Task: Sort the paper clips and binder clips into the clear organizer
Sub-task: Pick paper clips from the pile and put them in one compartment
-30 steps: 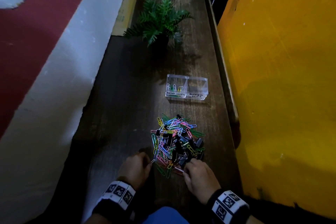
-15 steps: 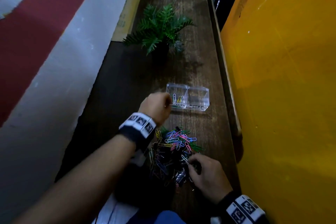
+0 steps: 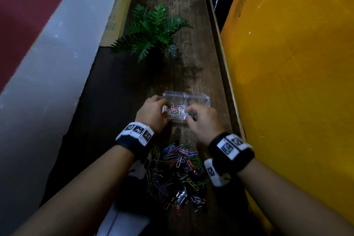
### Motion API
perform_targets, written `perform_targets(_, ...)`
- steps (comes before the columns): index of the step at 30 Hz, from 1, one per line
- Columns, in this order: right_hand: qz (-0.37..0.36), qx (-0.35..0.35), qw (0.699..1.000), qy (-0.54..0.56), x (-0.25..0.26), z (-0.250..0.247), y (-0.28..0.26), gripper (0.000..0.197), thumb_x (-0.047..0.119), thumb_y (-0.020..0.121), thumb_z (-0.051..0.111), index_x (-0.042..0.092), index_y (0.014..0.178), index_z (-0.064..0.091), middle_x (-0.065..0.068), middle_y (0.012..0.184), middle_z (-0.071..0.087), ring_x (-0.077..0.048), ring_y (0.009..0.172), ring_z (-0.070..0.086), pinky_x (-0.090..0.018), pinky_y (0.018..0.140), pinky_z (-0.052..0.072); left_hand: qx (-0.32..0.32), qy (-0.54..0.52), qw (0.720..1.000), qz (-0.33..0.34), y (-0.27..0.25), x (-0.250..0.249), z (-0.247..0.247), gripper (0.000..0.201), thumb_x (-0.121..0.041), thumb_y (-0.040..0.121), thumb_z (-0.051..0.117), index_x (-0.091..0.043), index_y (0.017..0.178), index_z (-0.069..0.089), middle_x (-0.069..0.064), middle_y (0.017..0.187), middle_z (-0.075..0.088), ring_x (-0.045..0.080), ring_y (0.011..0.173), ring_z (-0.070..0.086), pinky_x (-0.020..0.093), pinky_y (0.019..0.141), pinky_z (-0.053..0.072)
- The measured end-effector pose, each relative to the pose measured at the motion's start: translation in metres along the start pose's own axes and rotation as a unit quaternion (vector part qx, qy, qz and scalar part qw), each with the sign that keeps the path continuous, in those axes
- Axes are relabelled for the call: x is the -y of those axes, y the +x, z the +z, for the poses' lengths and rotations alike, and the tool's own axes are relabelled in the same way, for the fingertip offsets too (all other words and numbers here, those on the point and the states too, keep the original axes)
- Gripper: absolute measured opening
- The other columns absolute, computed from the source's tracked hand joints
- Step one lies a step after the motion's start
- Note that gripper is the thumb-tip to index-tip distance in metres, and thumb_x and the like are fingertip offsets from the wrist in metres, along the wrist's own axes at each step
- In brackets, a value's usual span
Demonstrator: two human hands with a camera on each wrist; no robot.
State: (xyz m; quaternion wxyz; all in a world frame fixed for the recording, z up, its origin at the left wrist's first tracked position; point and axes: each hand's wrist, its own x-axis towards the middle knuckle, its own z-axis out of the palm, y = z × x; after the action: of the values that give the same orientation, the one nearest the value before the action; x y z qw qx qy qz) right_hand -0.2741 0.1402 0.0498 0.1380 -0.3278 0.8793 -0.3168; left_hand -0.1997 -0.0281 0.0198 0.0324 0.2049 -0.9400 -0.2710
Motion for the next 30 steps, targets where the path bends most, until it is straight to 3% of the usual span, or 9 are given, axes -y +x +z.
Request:
perform_targets(3,-0.004,0.032,0.998,-0.047,0.003,0.007,0.033,0.016,0.017,0.087,0.061,0.019,0.101,0.067,0.0,0.096,0.068,-0.015,0.085,0.062,-0.036,0.077,0.055,-0.003,-0.027,0.999,-0.02,-0.035,0.016,0.003,0.019,-0.02,0.077,0.063,-0.028,0.094,0.064,-0.005,0.1,0.054,0.018,0.09,0.056,0.035,0.075,0.051)
perform_targets(6,0.001,0.079,0.99,-0.113,0.007,0.014,0.056,0.015,0.019,0.087,0.061,0.023,0.101,0.067,-0.001,0.103,0.069,-0.019,0.088,0.063,-0.033,0.077,0.053,0.03,-0.039,0.998,-0.028,-0.077,0.028,0.015,0.016,-0.021,0.076,0.064,-0.028,0.091,0.064,-0.006,0.093,0.053,0.018,0.079,0.058,0.031,0.067,0.051)
perform_targets(10,0.006,0.143,0.97,-0.196,0.01,0.024,0.073,0.016,0.019,0.09,0.059,0.024,0.104,0.065,-0.004,0.105,0.066,-0.024,0.087,0.063,-0.028,0.065,0.045,0.058,-0.061,0.996,-0.008,-0.124,0.034,0.03,0.013,-0.029,0.076,0.061,-0.029,0.089,0.061,-0.01,0.089,0.052,0.015,0.077,0.059,0.029,0.062,0.05)
perform_targets(14,-0.007,0.13,0.976,-0.172,0.011,0.026,0.066,0.023,0.018,0.088,0.06,0.025,0.11,0.063,-0.003,0.104,0.068,-0.024,0.091,0.064,-0.038,0.078,0.055,0.073,-0.069,0.995,-0.007,-0.156,0.032,0.039,0.022,-0.037,0.076,0.061,-0.034,0.098,0.062,-0.015,0.096,0.055,0.005,0.084,0.057,0.025,0.066,0.05)
perform_targets(19,-0.057,0.078,0.991,-0.093,0.013,0.019,0.001,0.017,0.014,0.086,0.062,0.019,0.101,0.066,0.002,0.095,0.067,-0.013,0.082,0.059,-0.029,0.077,0.051,0.1,-0.095,0.99,0.002,-0.184,0.033,0.051,0.02,-0.04,0.076,0.056,-0.031,0.094,0.058,-0.015,0.093,0.054,0.007,0.083,0.058,0.029,0.07,0.051)
perform_targets(22,-0.064,0.096,0.991,-0.07,0.003,0.028,-0.06,0.009,0.017,0.085,0.061,0.021,0.091,0.067,0.004,0.086,0.065,-0.013,0.076,0.059,-0.03,0.07,0.052,0.121,-0.076,0.99,0.016,-0.201,0.032,0.054,0.024,-0.045,0.075,0.049,-0.03,0.092,0.057,-0.015,0.091,0.055,0.008,0.082,0.059,0.028,0.066,0.051)
perform_targets(27,-0.034,0.118,0.991,-0.055,-0.021,0.048,-0.151,0.013,0.027,0.081,0.06,0.028,0.093,0.064,0.011,0.088,0.065,-0.007,0.081,0.061,-0.021,0.072,0.048,0.146,-0.023,0.989,0.029,-0.227,0.031,0.059,0.029,-0.055,0.072,0.052,-0.031,0.087,0.056,-0.016,0.084,0.058,0.007,0.073,0.061,0.021,0.055,0.049)
perform_targets(30,-0.022,0.158,0.985,-0.069,-0.03,0.054,-0.188,0.015,0.032,0.083,0.053,0.03,0.095,0.062,0.012,0.089,0.063,-0.006,0.083,0.06,-0.021,0.073,0.048,0.162,0.019,0.986,0.013,-0.23,0.025,0.062,0.04,-0.065,0.07,0.05,-0.029,0.085,0.058,-0.013,0.085,0.06,0.01,0.077,0.061,0.025,0.059,0.049)
